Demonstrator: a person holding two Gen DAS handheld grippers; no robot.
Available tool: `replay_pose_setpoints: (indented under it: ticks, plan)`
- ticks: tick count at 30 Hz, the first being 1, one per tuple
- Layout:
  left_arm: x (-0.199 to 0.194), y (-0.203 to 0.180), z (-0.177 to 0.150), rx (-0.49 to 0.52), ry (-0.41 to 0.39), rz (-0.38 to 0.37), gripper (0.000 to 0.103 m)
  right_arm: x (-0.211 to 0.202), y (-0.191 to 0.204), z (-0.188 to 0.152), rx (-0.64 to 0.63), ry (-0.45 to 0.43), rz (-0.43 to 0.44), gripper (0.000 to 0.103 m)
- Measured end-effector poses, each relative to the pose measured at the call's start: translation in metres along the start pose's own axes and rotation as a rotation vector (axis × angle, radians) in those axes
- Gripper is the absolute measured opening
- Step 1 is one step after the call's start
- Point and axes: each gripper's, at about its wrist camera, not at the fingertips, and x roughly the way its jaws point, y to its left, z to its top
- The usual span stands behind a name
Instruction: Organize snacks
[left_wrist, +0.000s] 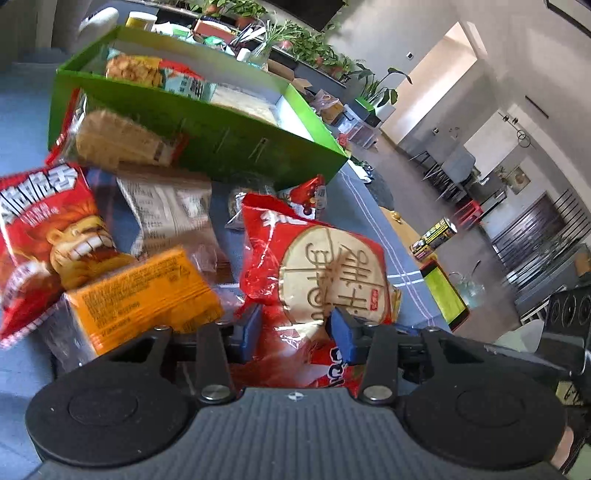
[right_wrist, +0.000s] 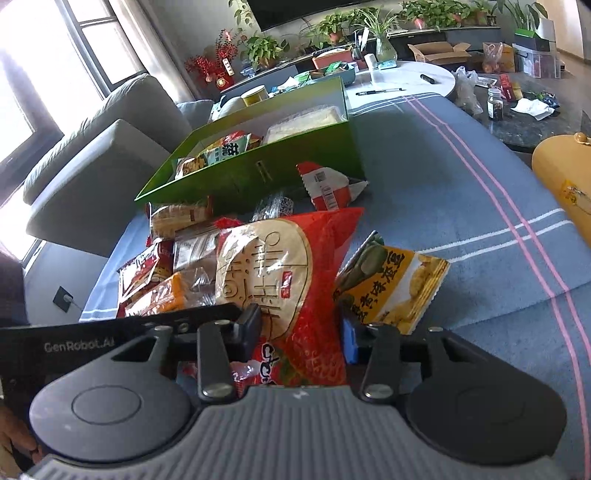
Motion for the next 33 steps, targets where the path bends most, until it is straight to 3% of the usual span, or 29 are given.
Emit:
replay_pose_setpoints:
  ticks: [9, 13, 15, 17, 22, 24, 26, 28, 30, 33]
  plan:
    - [-0.004, -0.006, -0.006, 0.069, -0.024, -0.010, 0.018, -0.003, 0.008, -0.008, -0.045, -0.028, -0.004, 0.103]
    - [-0.003, -0.010, -0.004, 0.103, -0.022, -0.001, 0.017, -0.005, 0.009, -0.009, -0.061, -0.034, -0.005, 0.103]
    - [-0.005, -0.008, 0.000, 0.098, -0.016, 0.006, 0.025, -0.004, 0.008, -0.008, -0.055, -0.033, -0.001, 0.103]
    - [-0.006, -0.005, 0.006, 0.073, -0.032, 0.036, 0.040, -0.004, 0.008, -0.007, -0.054, -0.033, 0.000, 0.103]
    - [-0.001, -0.002, 0.021, 0.045, -0.016, -0.014, 0.057, -0.003, 0.006, -0.007, -0.071, -0.029, 0.010, 0.103]
    - [0.007, -0.010, 0.025, 0.067, 0.007, -0.019, 0.073, -0.003, 0.006, -0.008, -0.076, -0.031, 0.015, 0.103]
    - [0.017, -0.021, 0.026, 0.114, 0.014, 0.014, 0.079, -0.003, 0.007, -0.009, -0.086, -0.033, 0.017, 0.103]
    - [0.023, -0.028, 0.023, 0.152, -0.003, 0.048, 0.079, -0.003, 0.007, -0.009, -0.098, -0.033, 0.017, 0.103]
    - [0.024, -0.027, 0.024, 0.158, -0.023, 0.042, 0.066, -0.003, 0.007, -0.010, -0.103, -0.035, 0.015, 0.103]
    - [0.020, -0.018, 0.025, 0.120, -0.030, 0.018, 0.056, -0.004, 0.005, -0.009, -0.097, -0.037, 0.012, 0.103]
